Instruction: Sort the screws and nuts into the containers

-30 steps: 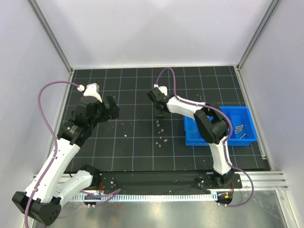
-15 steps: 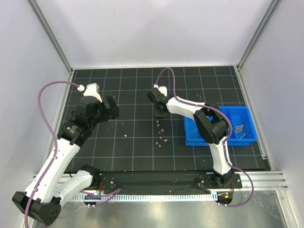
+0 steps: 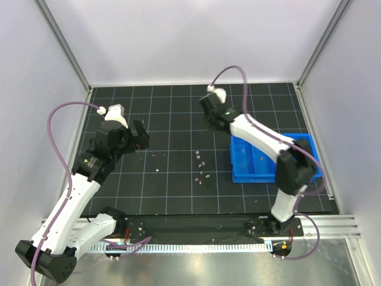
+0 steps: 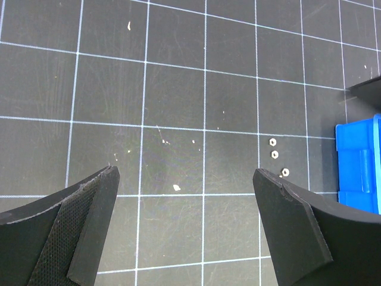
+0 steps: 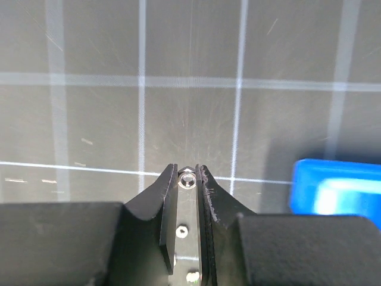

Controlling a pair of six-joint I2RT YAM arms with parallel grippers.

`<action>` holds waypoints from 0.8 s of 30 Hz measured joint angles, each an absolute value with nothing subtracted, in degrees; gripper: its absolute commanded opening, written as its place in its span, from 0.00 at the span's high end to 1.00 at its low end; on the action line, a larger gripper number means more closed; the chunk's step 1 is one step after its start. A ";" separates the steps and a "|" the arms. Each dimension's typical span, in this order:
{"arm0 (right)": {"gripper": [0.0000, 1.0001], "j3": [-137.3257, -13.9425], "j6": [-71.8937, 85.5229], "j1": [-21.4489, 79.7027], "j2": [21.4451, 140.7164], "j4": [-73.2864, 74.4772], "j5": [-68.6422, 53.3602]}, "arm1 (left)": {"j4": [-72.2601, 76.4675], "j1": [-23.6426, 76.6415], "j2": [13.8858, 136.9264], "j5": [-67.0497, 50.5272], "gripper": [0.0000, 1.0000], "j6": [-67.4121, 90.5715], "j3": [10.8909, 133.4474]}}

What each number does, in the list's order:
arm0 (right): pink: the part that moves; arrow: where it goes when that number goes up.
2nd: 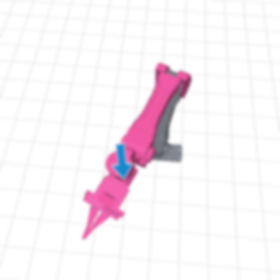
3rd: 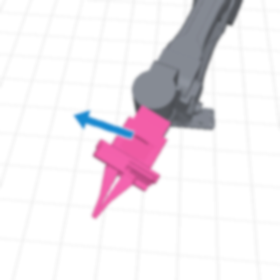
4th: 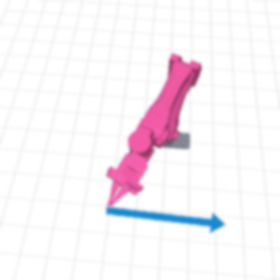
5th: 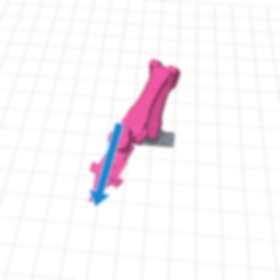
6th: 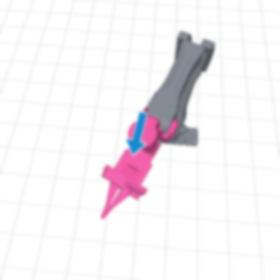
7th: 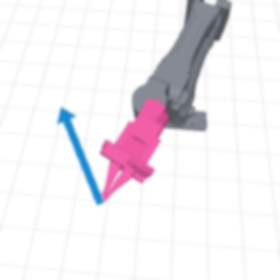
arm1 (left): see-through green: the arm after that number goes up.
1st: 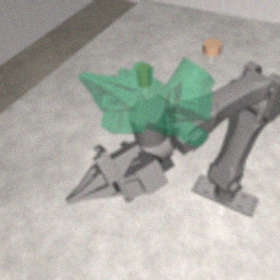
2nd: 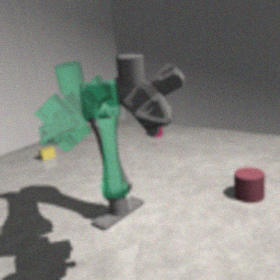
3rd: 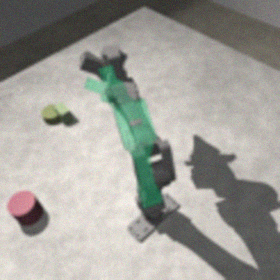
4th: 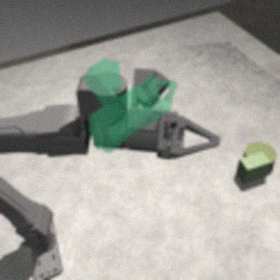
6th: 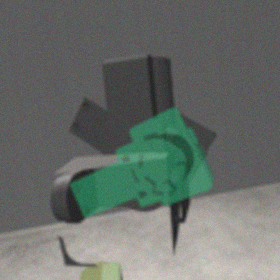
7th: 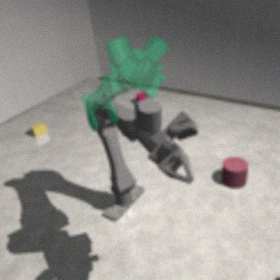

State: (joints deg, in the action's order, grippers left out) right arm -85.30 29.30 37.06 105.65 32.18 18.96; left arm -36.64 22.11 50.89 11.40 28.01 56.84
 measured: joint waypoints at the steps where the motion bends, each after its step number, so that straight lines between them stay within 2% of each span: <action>1: 0.90 -85.23 29.10 36.10 102.15 32.36 19.00 | -36.67 22.09 50.89 11.40 0.00 28.01 56.84; 4: 0.90 -82.46 29.04 31.14 91.64 31.22 18.96 | -36.67 22.09 50.87 11.38 0.00 28.01 56.84; 9: 0.90 -70.61 29.56 16.84 77.06 31.79 21.15 | -36.64 22.11 50.87 11.38 0.00 28.01 56.84; 12: 0.90 -61.58 30.11 12.10 73.60 33.41 21.32 | -36.64 22.09 50.87 11.35 0.00 28.01 56.84; 16: 0.87 -52.64 30.55 11.05 73.97 34.98 20.78 | -36.64 22.11 50.87 11.35 0.00 28.01 56.84; 17: 0.83 -51.44 30.61 11.05 74.37 35.20 20.60 | -36.64 22.11 50.87 11.35 0.00 28.01 56.82; 18: 0.74 -50.76 30.68 11.05 74.94 35.44 20.45 | -36.64 22.11 50.87 11.35 0.00 28.01 56.84; 21: 0.56 -50.81 31.00 11.03 76.97 35.09 20.32 | -36.64 22.11 50.87 11.35 0.00 28.01 56.82; 22: 0.44 -51.05 30.87 11.03 77.28 35.29 20.14 | -36.64 22.11 50.87 11.38 0.00 28.01 56.84; 24: 0.31 -52.23 30.65 11.16 77.38 35.86 19.66 | -36.64 22.09 50.87 11.35 0.00 28.01 56.84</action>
